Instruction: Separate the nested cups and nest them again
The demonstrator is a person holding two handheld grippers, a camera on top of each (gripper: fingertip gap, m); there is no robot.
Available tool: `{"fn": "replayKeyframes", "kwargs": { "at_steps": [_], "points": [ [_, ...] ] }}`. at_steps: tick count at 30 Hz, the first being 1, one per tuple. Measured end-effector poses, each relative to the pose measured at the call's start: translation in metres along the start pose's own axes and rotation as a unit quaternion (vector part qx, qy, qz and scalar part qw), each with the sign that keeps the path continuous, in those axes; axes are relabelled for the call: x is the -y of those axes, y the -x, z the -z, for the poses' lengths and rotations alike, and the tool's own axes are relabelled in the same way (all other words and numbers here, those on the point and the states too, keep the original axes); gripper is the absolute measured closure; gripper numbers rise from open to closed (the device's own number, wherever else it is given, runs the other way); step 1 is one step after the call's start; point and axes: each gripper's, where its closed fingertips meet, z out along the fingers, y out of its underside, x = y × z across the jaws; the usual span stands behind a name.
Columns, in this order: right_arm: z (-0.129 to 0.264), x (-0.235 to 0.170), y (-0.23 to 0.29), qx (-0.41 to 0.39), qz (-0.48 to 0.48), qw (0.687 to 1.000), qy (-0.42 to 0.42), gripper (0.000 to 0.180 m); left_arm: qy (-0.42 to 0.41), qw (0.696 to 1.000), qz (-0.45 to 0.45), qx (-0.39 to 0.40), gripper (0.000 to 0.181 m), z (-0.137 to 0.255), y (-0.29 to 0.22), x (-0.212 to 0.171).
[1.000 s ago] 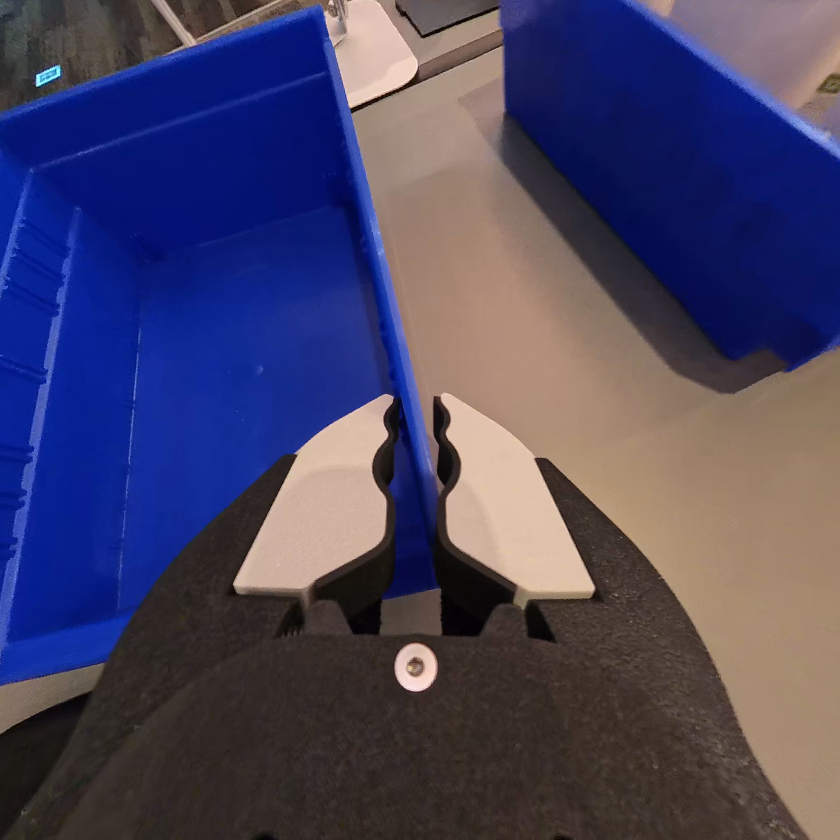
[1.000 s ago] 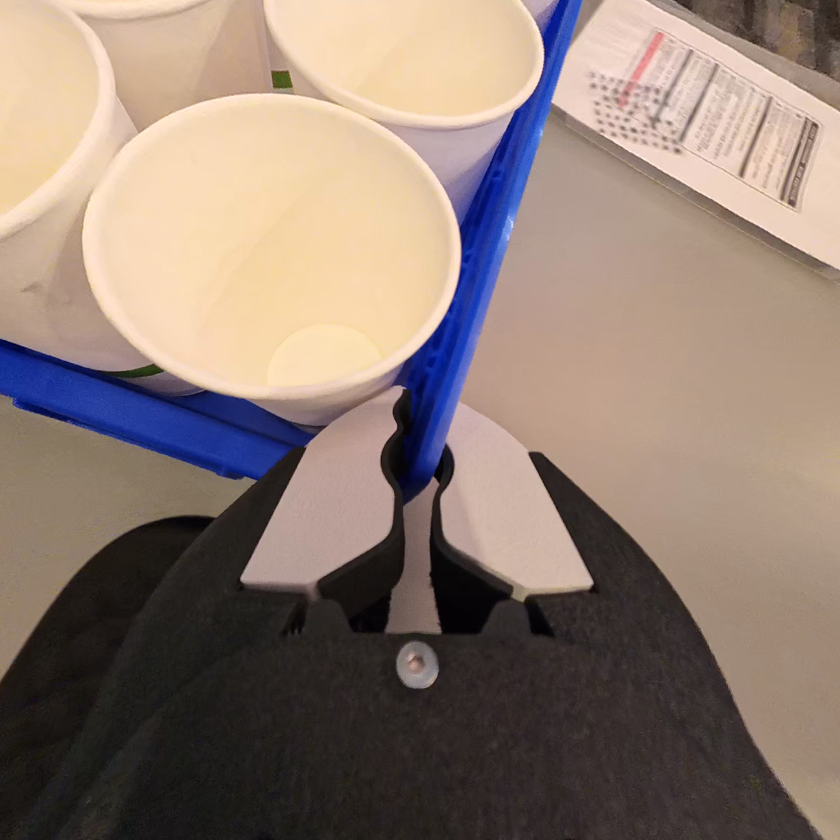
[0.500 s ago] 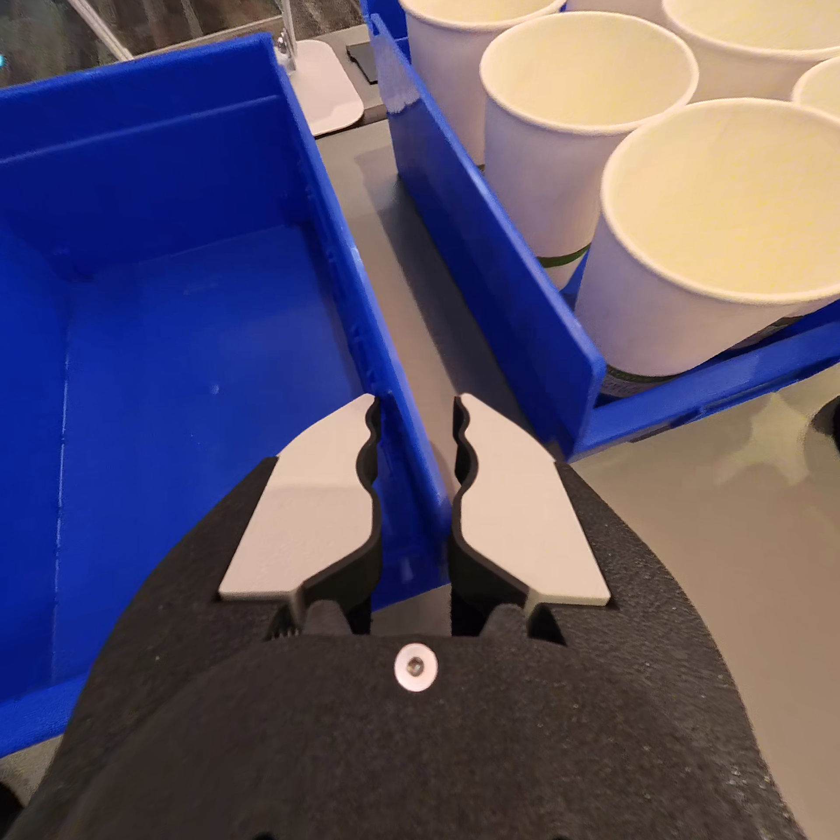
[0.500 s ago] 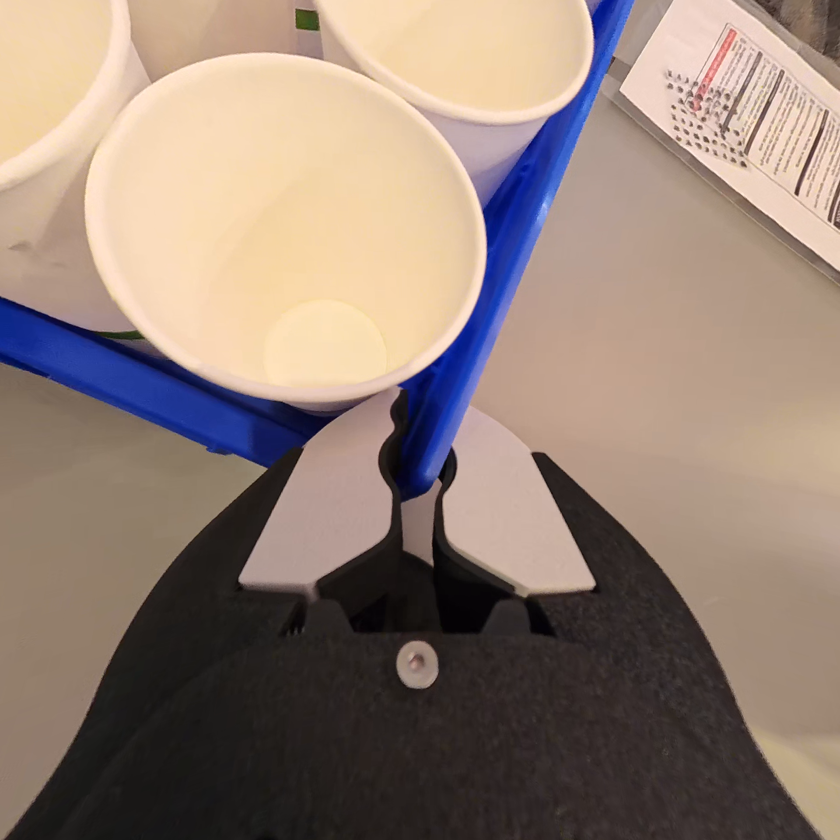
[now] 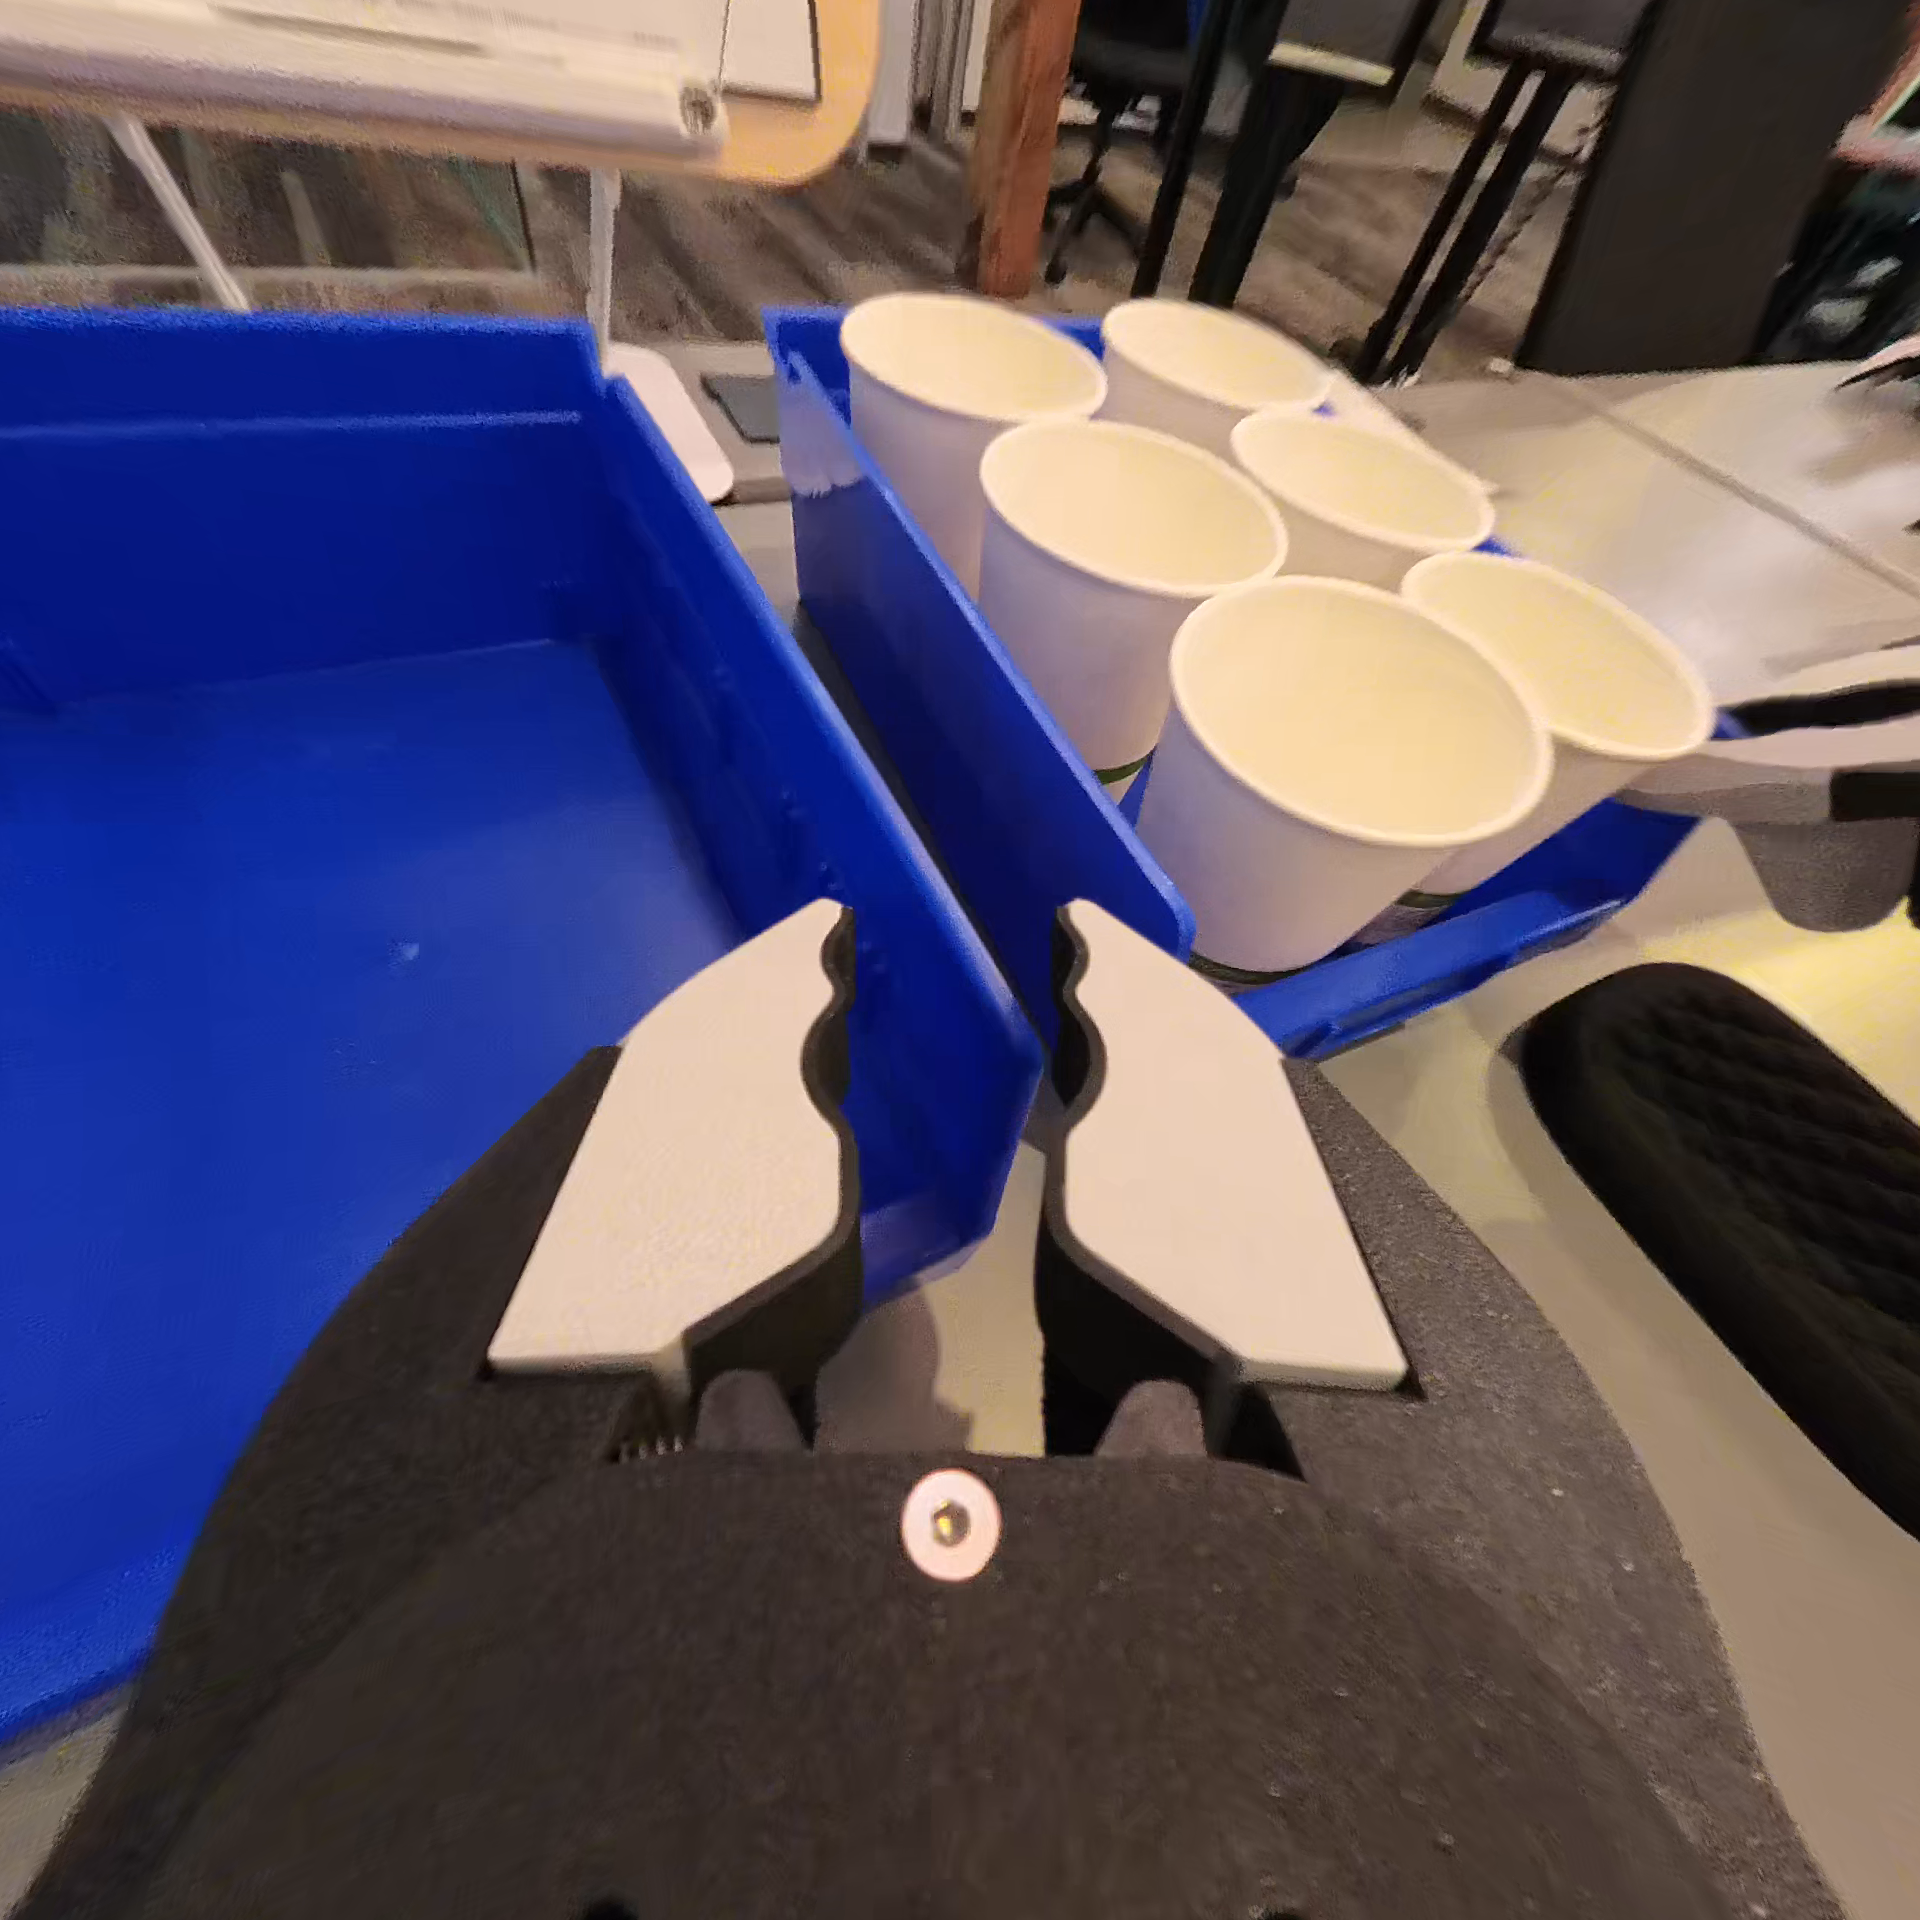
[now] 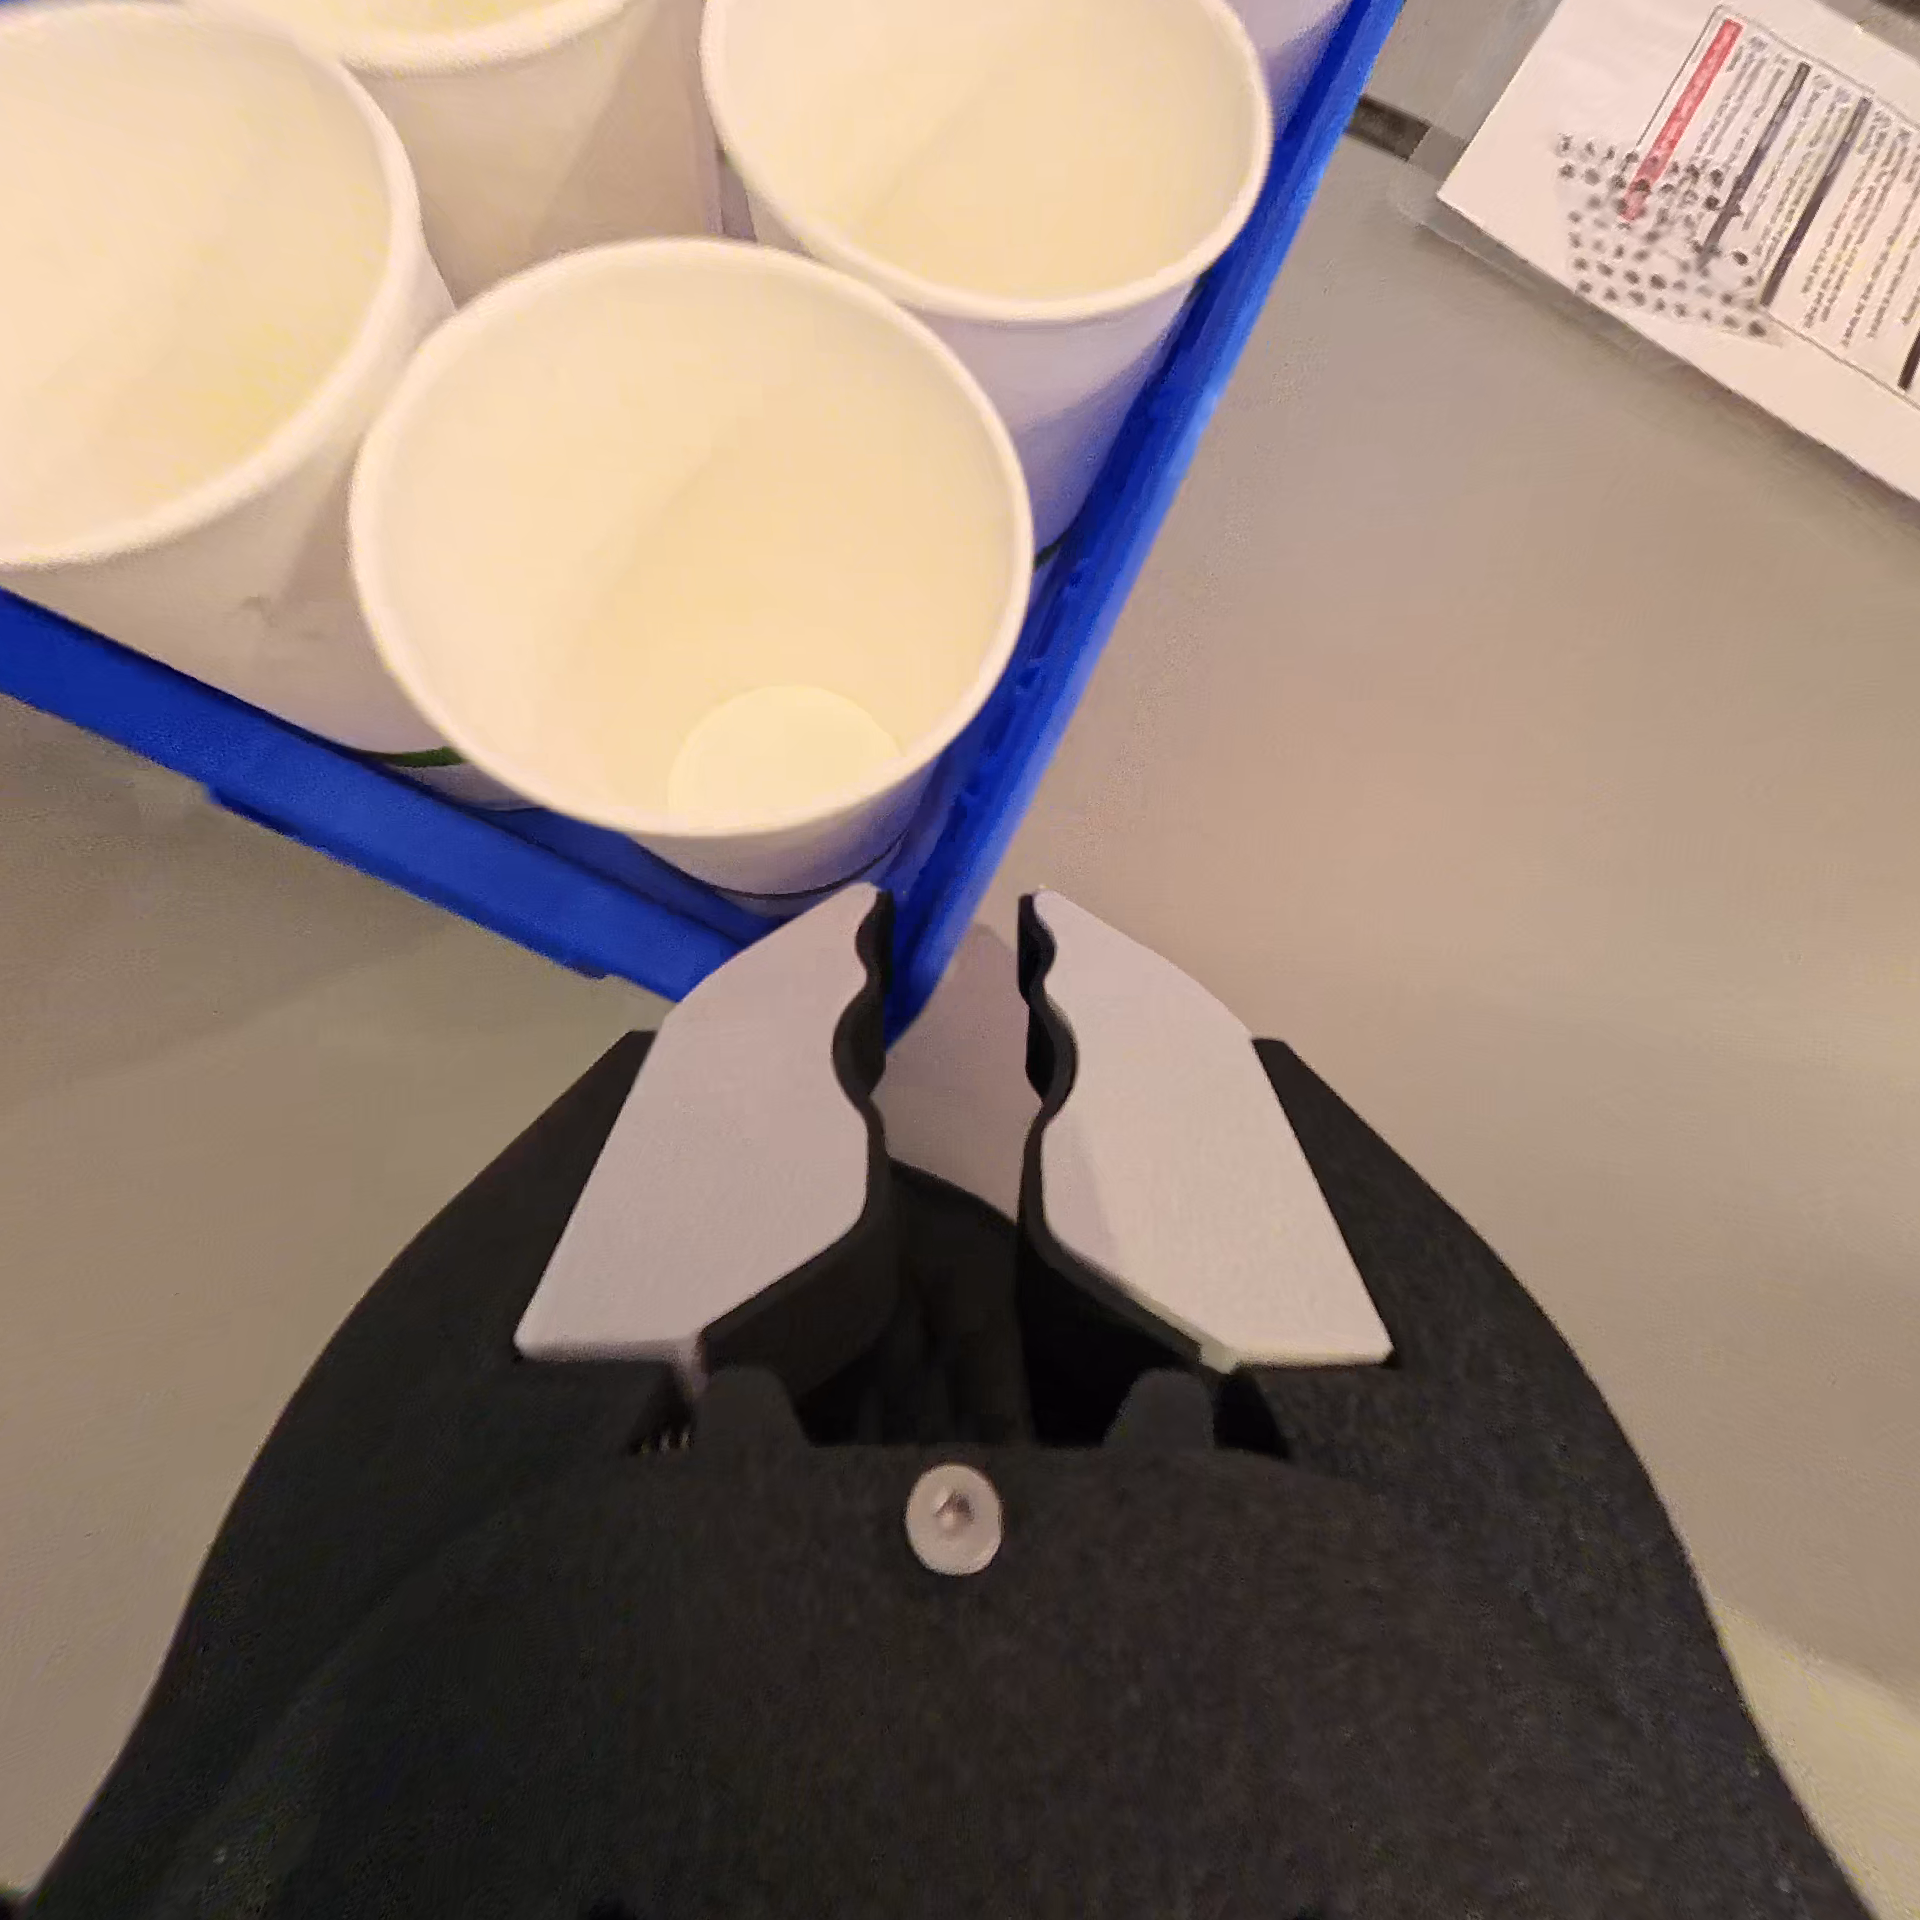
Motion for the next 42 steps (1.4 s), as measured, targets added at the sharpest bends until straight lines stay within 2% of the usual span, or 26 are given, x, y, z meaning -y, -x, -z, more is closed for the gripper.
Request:
{"fn": "replayKeyframes", "kwargs": {
  "at_steps": [4,6,9,11,15,19,21,24,27,28,30,32,37,42],
  "points": [
    [0.032,0.025,-0.015,0.03,-0.02,0.999,-0.032,0.152,-0.01,1.0,-0.016,-0.022,0.149,0.022,0.004,0.01],
    [0.037,0.045,-0.019,0.072,-0.004,0.996,-0.044,0.152,0.008,0.999,-0.024,-0.031,0.149,0.023,0.005,0.007],
    [0.04,0.07,0.01,0.205,0.088,0.974,-0.044,0.152,0.019,0.998,-0.03,-0.042,0.15,0.02,0.005,0.005],
    [0.043,0.084,0.032,0.254,0.172,0.95,-0.059,0.153,0.027,0.998,-0.033,-0.042,0.15,0.018,0.007,0.001],
    [0.032,0.098,0.053,0.239,0.313,0.918,-0.04,0.153,0.035,0.998,-0.032,-0.045,0.151,0.016,0.011,-0.003],
    [0.023,0.104,0.061,0.233,0.345,0.909,-0.021,0.153,0.041,0.998,-0.032,-0.039,0.151,0.018,0.02,-0.006],
    [0.017,0.104,0.043,0.192,0.349,0.917,-0.003,0.153,0.044,0.998,-0.034,-0.038,0.152,0.02,0.024,-0.007],
    [0.012,0.105,-0.002,0.139,0.288,0.947,0.037,0.154,0.043,0.998,-0.035,-0.035,0.152,0.022,0.029,-0.007],
    [0.001,0.091,-0.05,0.091,0.161,0.975,0.126,0.152,0.039,0.998,-0.034,-0.037,0.154,0.022,0.028,-0.005],
    [-0.003,0.086,-0.053,0.102,0.113,0.978,0.145,0.152,0.038,0.998,-0.035,-0.038,0.154,0.021,0.027,-0.004],
    [-0.011,0.084,-0.052,0.127,0.032,0.98,0.151,0.154,0.038,0.998,-0.036,-0.038,0.154,0.02,0.026,-0.004],
    [-0.018,0.081,-0.052,0.132,-0.007,0.979,0.157,0.154,0.038,0.998,-0.036,-0.04,0.154,0.019,0.025,-0.005],
    [-0.033,0.065,-0.041,0.145,-0.056,0.968,0.199,0.148,0.042,0.998,-0.038,-0.038,0.154,0.022,0.027,-0.007],
    [-0.048,0.051,-0.038,0.124,-0.077,0.958,0.248,0.15,0.029,0.998,-0.029,-0.038,0.156,0.029,0.031,-0.002]
  ]
}}
